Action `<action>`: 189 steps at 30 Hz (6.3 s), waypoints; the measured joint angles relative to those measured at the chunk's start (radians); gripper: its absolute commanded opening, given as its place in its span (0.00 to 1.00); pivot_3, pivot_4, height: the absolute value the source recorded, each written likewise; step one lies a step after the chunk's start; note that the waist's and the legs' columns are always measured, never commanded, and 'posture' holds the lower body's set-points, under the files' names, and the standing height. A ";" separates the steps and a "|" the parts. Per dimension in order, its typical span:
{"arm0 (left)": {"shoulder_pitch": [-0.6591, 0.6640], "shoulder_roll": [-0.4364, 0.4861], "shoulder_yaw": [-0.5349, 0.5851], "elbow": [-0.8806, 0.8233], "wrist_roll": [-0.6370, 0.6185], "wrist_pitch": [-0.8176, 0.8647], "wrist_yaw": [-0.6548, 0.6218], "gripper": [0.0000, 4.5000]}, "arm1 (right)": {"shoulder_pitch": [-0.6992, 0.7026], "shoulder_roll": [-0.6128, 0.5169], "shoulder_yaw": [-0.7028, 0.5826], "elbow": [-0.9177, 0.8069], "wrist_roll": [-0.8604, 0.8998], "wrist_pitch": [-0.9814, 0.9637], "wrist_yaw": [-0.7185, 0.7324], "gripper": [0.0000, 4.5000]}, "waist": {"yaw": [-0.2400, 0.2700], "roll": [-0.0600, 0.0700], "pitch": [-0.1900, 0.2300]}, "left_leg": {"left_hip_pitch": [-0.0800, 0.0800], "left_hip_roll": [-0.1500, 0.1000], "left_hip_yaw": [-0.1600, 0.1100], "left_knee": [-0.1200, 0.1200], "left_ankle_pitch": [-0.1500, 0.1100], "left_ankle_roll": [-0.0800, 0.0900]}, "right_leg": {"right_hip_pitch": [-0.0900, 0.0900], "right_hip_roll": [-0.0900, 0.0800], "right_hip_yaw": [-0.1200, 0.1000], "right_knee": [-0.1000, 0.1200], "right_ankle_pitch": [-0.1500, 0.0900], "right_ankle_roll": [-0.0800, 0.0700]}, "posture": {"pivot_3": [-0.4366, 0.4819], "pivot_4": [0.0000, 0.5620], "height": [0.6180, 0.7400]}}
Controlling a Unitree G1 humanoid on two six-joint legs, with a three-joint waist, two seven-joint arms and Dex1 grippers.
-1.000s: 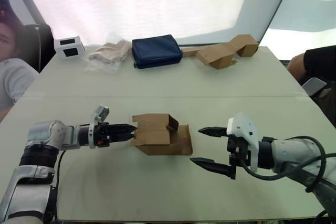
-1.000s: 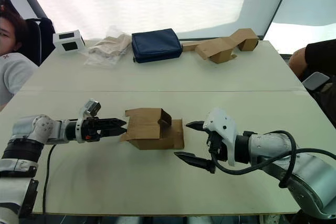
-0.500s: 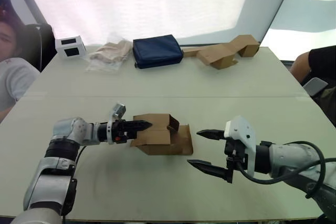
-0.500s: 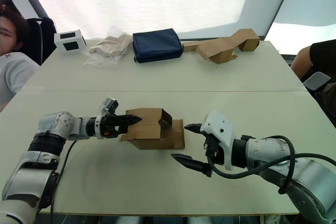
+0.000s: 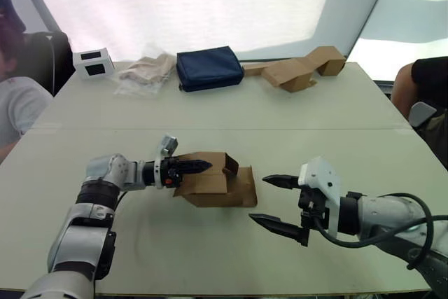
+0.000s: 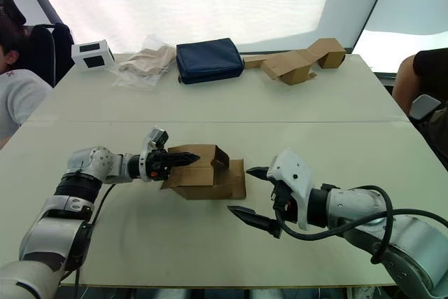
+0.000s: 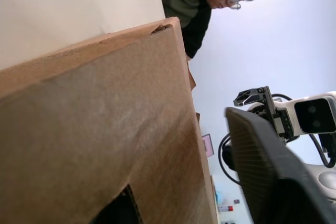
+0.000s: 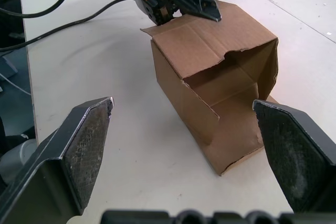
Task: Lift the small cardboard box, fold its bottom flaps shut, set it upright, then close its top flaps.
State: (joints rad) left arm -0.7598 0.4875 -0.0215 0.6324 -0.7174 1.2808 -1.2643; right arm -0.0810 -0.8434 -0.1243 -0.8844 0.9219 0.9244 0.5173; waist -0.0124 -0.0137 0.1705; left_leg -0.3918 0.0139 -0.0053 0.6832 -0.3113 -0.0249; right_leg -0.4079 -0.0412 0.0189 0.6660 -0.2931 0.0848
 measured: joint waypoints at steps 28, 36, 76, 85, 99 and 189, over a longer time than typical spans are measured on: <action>-0.094 0.121 0.193 -0.331 -0.058 -0.186 0.040 0.00 | -0.527 0.504 0.034 0.520 -0.063 -0.151 -0.312 0.01 | -0.006 0.000 0.000 | -0.001 0.000 0.001 0.000 0.001 -0.001 | -0.002 -0.001 0.000 0.001 0.000 0.000 | 0.48 0.27 1.00; -0.115 0.138 0.193 -0.321 -0.055 -0.247 0.034 0.00 | -0.591 0.561 0.088 0.585 -0.142 -0.171 -0.302 0.01 | -0.004 0.000 0.000 | -0.002 -0.001 0.001 0.000 0.001 -0.001 | -0.003 -0.002 0.000 0.001 0.000 0.000 | 0.48 0.27 1.00; -0.189 0.132 0.089 -0.262 0.015 -0.356 -0.090 0.00 | -0.509 0.498 0.135 0.346 -0.322 -0.152 -0.180 0.01 | -0.002 0.000 0.000 | -0.003 -0.001 0.000 -0.001 0.001 -0.001 | -0.004 -0.001 0.000 0.001 0.000 0.000 | 0.48 0.27 1.00; -0.194 0.130 0.084 -0.301 0.015 -0.356 -0.088 0.00 | -0.239 0.314 0.092 0.214 -0.260 -0.066 -0.093 0.01 | -0.010 0.000 0.000 | -0.001 0.001 0.001 -0.001 0.000 -0.001 | -0.003 0.001 0.001 0.001 0.000 0.000 | 0.48 0.27 1.00; -0.218 0.141 0.082 -0.372 0.001 -0.324 -0.092 0.00 | -0.324 0.418 0.196 0.288 -0.360 -0.156 -0.125 0.01 | -0.003 0.000 0.000 | -0.002 0.002 0.000 -0.001 0.001 -0.001 | -0.003 0.006 0.003 0.001 0.000 0.000 | 0.48 0.27 1.00; -0.205 0.133 0.064 -0.340 0.028 -0.347 -0.085 0.00 | -0.344 0.805 -0.109 0.677 0.360 -0.170 -0.177 0.12 | -0.007 0.001 0.001 | -0.002 0.003 0.001 -0.001 0.001 -0.001 | -0.005 0.006 0.005 0.002 0.000 0.000 | 0.48 0.27 1.00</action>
State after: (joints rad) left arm -0.9649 0.6208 0.0429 0.2928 -0.6899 0.9334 -1.3490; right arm -0.4255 -0.0388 -0.2331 -0.2078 1.2824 0.7541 0.3401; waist -0.0198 -0.0127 0.1715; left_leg -0.3938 0.0169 -0.0044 0.6822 -0.3107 -0.0258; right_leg -0.4126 -0.0353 0.0235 0.6679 -0.2931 0.0845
